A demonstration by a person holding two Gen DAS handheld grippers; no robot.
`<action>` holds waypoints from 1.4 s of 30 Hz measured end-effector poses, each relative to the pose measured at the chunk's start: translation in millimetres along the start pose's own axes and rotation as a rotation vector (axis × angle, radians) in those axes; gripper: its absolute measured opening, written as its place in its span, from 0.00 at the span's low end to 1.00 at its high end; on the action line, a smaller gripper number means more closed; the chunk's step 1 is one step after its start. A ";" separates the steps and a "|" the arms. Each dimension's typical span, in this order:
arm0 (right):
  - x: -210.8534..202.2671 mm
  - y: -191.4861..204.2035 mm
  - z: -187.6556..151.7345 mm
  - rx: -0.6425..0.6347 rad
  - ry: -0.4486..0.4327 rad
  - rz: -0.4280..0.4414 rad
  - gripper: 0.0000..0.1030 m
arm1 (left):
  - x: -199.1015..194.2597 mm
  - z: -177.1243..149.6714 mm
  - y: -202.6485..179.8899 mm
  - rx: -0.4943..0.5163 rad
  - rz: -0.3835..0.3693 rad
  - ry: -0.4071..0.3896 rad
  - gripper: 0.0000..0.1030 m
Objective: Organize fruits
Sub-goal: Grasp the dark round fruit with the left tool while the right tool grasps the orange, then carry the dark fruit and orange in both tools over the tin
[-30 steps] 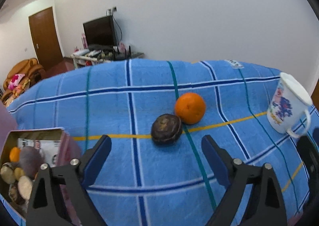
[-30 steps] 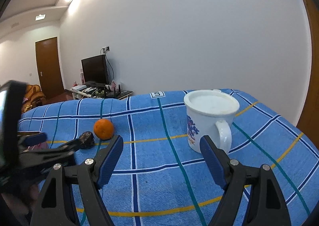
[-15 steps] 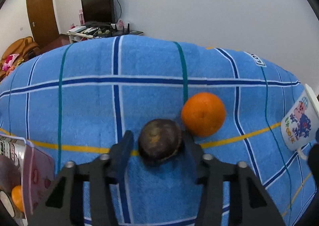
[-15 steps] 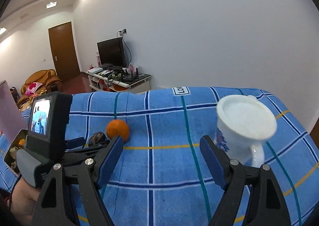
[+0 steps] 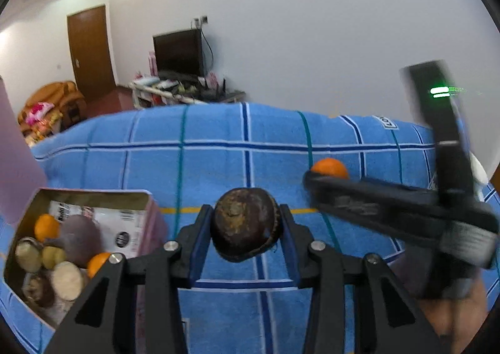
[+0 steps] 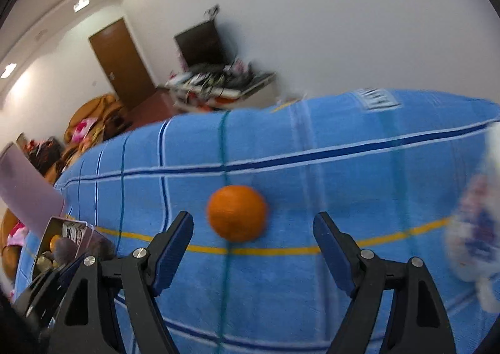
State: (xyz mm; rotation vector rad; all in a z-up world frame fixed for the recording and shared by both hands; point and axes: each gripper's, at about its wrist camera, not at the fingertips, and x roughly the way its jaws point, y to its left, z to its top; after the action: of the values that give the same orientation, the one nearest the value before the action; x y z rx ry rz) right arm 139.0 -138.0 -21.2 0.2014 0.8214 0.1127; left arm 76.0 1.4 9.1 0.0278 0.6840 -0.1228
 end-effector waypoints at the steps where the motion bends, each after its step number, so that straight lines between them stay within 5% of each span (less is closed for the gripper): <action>1: 9.5 4.8 0.6 -0.007 0.019 -0.014 0.78 | -0.9 -1.0 0.7 0.002 0.005 -0.001 0.42; 4: 26.1 10.0 -1.6 -0.016 0.044 -0.061 0.68 | 2.4 -1.7 2.8 -0.004 0.000 0.006 0.42; 5: 25.9 10.8 -2.2 -0.024 0.032 -0.077 0.52 | 3.5 -0.7 3.6 -0.002 0.002 0.003 0.42; 6: 25.9 10.6 -2.5 -0.022 0.035 -0.063 0.48 | 3.4 -1.3 2.5 0.009 0.007 -0.005 0.42; 20: -71.9 -11.2 -57.2 0.001 -0.204 -0.243 0.48 | -18.4 -19.2 -9.1 0.036 0.045 -0.088 0.42; 42: -142.7 16.9 -109.5 -0.074 -0.398 -0.287 0.48 | -61.4 -41.5 -4.4 0.042 0.044 -0.181 0.42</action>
State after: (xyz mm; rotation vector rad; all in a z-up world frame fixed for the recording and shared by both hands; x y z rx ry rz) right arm -38.6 -132.1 11.9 0.0312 0.4415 -0.1636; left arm 2.2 6.2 15.8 0.0708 0.4999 -0.0961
